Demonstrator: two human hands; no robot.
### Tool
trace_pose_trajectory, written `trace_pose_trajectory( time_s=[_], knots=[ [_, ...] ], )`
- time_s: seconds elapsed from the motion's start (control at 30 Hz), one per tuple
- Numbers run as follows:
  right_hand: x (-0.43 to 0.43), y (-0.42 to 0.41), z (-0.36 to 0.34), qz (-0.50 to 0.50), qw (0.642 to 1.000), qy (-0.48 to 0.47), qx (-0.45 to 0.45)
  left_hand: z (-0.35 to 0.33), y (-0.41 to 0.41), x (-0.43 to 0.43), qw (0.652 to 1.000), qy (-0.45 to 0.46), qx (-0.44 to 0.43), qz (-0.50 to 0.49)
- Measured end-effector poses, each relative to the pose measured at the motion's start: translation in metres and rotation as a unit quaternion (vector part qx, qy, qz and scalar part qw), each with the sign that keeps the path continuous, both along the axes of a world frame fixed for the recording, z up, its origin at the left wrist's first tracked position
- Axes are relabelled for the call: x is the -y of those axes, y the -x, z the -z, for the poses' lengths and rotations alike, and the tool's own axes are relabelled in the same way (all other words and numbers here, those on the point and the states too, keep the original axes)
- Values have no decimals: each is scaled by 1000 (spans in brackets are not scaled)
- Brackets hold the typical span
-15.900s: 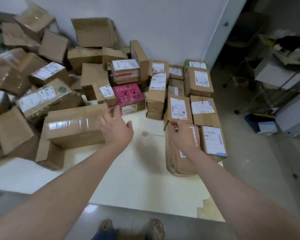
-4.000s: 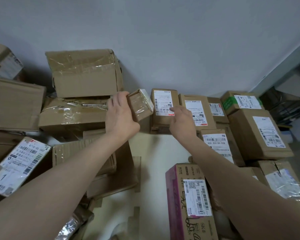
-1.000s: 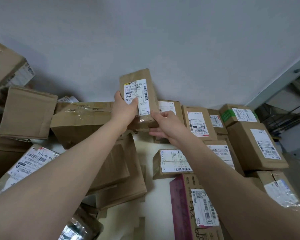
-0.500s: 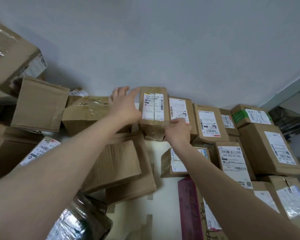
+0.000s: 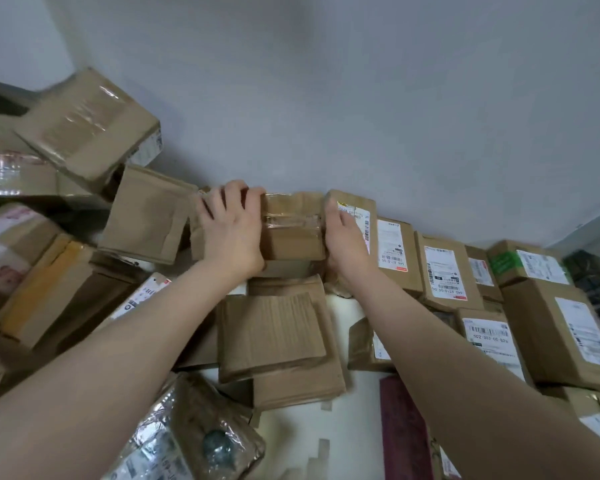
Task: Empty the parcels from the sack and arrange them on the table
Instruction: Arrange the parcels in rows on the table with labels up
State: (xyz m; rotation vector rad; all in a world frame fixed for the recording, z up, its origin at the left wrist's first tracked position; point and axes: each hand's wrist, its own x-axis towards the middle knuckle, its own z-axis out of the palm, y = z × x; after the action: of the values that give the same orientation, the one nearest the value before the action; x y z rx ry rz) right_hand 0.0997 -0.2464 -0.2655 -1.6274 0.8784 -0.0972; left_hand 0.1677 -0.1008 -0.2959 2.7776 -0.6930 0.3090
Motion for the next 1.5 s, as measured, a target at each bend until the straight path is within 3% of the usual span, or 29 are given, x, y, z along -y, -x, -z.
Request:
trace_pose_trajectory(
  time_s=[0.1, 0.2, 0.3, 0.4, 0.47, 0.57, 0.6, 0.7, 0.73, 0.83, 1.03, 1.17, 1.33, 1.5],
  knots=[
    [0, -7, -14, 61, 981, -182, 18, 12, 8, -12, 985, 61, 153, 51],
    [0, -2, -28, 69, 969, -235, 11, 21, 7, -20, 965, 101, 215, 107],
    [-4, 2, -32, 92, 962, -257, 17, 16, 3, -21, 965, 133, 189, 125],
    [-8, -4, -26, 119, 957, -260, 42, 5, 7, -16, 971, 207, 87, 86],
    [-10, -6, -19, 127, 963, -231, 61, -5, 12, -4, 941, 335, -49, 15],
    [-15, -7, -5, 82, 976, -197, 47, -17, 7, 17, 797, 532, -272, -82],
    [-15, -7, 0, 64, 979, -189, 33, -17, 5, 21, 783, 535, -306, -86],
    [-11, 0, 7, 30, 985, -170, 10, -12, -3, 25, 816, 484, -313, -54],
    [-7, 3, 8, 21, 987, -157, 1, -12, -8, 24, 812, 484, -322, -60],
    [4, 4, 7, -20, 995, -99, -21, -12, -27, 18, 758, 520, -373, -121],
    [0, -1, 13, -30, 999, -42, -11, 3, -41, 7, 765, 493, -405, -83],
    [-3, 0, 17, -19, 1000, 8, 0, 14, -43, 1, 734, 521, -435, -39],
    [-15, 1, 12, -25, 994, 104, 17, 27, -37, -1, 667, 596, -443, -49],
    [-16, 4, -3, -28, 969, 241, 32, 26, -38, 0, 647, 610, -453, -65]
  ],
)
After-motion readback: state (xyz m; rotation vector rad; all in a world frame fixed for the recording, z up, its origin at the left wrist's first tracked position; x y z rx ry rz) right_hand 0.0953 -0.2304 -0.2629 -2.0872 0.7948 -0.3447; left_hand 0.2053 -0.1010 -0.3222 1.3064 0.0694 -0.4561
